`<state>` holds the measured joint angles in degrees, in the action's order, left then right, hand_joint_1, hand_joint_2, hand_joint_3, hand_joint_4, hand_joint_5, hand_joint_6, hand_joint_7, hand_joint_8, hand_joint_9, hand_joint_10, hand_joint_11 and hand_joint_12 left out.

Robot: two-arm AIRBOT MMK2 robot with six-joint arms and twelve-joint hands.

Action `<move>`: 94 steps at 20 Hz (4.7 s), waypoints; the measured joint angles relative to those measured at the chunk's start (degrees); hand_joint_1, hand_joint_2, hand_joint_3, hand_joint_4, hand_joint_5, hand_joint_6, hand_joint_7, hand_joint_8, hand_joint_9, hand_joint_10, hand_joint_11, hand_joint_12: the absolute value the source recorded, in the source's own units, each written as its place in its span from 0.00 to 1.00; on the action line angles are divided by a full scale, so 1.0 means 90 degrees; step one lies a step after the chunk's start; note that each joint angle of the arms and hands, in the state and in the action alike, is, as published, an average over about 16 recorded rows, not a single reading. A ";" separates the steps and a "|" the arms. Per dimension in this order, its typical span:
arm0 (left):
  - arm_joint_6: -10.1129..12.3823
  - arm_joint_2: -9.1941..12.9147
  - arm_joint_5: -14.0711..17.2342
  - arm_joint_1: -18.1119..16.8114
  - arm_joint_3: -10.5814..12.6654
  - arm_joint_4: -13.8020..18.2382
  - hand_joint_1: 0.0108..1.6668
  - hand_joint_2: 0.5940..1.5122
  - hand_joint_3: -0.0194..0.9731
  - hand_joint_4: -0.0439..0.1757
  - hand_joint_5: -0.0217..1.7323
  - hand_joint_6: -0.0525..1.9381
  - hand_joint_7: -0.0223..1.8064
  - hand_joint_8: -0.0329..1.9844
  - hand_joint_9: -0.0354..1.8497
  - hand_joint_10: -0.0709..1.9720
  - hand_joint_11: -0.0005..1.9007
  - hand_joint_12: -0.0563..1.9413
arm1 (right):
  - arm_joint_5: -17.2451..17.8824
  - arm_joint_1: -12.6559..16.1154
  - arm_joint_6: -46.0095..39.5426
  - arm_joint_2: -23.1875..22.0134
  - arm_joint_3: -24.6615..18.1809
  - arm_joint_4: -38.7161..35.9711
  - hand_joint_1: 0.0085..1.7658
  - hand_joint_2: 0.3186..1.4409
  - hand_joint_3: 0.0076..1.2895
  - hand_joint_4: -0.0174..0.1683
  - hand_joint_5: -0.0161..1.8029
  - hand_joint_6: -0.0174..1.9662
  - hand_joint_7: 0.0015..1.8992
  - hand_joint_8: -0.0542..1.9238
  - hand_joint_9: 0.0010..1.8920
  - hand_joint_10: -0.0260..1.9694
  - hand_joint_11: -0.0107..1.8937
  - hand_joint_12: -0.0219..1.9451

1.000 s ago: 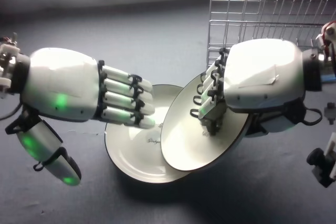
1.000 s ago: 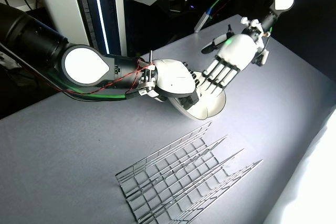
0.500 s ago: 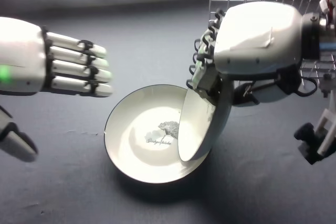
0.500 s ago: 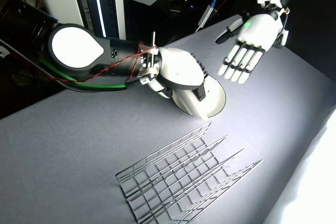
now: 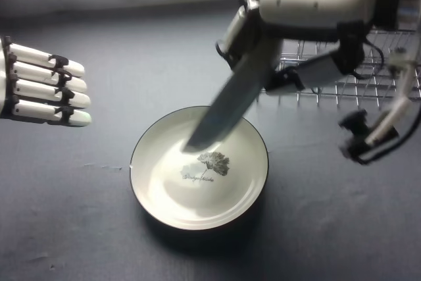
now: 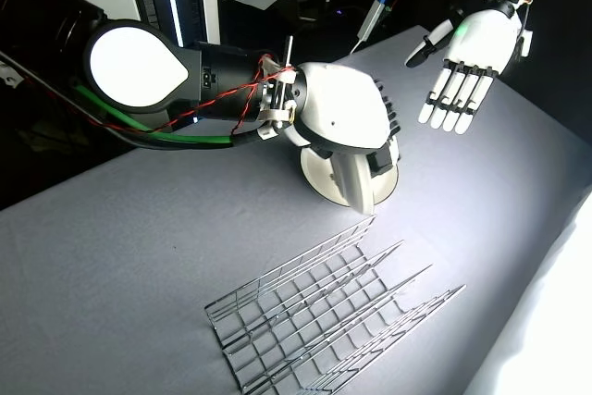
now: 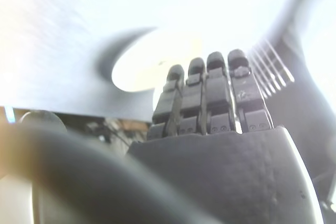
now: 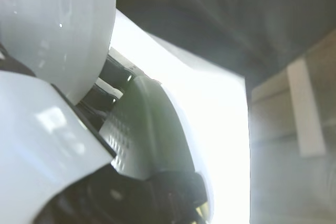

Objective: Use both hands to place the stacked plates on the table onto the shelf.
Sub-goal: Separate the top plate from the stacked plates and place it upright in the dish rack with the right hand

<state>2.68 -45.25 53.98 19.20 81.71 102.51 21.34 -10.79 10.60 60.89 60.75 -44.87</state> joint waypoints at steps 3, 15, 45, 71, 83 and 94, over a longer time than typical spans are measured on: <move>0.0001 0.0070 0.0025 -0.0005 0.0047 0.0090 0.00 0.44 0.03 0.20 0.02 0.03 0.02 0.02 0.03 0.04 0.01 0.03 | -0.0053 0.0121 -0.0015 0.0033 0.0000 0.0532 0.76 0.61 0.00 0.08 0.54 0.49 0.54 0.44 0.49 0.53 0.42 0.53; 0.0002 0.0160 0.0131 -0.0005 0.0372 0.0162 0.00 0.44 0.03 0.20 0.02 0.03 0.02 0.02 0.03 0.04 0.01 0.03 | -0.0875 0.0487 -0.0121 0.0166 0.0278 0.2641 0.76 0.61 0.00 0.08 0.54 0.49 0.55 0.44 0.49 0.53 0.41 0.53; 0.0003 0.0203 0.0331 -0.0032 0.0630 0.0164 0.00 0.44 0.03 0.20 0.02 0.03 0.02 0.02 0.03 0.04 0.01 0.03 | -0.2310 0.1570 -0.0354 0.0499 0.1545 0.4783 0.76 0.61 0.00 0.06 0.53 0.49 0.55 0.45 0.47 0.54 0.39 0.56; 0.0002 -0.0094 0.0561 -0.0042 0.0484 0.0171 0.00 0.45 0.03 0.20 0.02 0.03 0.02 0.02 0.03 0.04 0.01 0.03 | -0.2243 0.0590 -0.0375 -0.0653 0.1445 0.4062 0.76 0.61 0.00 0.05 0.53 0.47 0.54 0.46 0.47 0.56 0.37 0.57; 0.0002 -0.1269 0.1226 0.0096 0.0981 0.0177 0.00 0.45 0.03 0.20 0.02 0.03 0.02 0.02 0.03 0.04 0.01 0.03 | -0.1602 -0.0190 -0.0408 -0.0764 0.1247 0.3548 0.76 0.62 0.00 0.06 0.51 0.50 0.53 0.46 0.45 0.52 0.37 0.59; -0.0059 -0.1862 0.1710 0.0373 0.1503 0.0184 0.00 0.46 0.03 0.20 0.02 0.03 0.02 0.02 0.03 0.04 0.01 0.03 | -0.1249 -0.0360 -0.0450 -0.0795 0.1101 0.3193 0.69 0.66 0.00 0.06 0.39 0.20 0.42 0.17 0.42 0.23 0.26 0.59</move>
<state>2.14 -62.01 69.38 22.56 95.23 104.16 10.10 -14.03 6.55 53.73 70.66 -16.13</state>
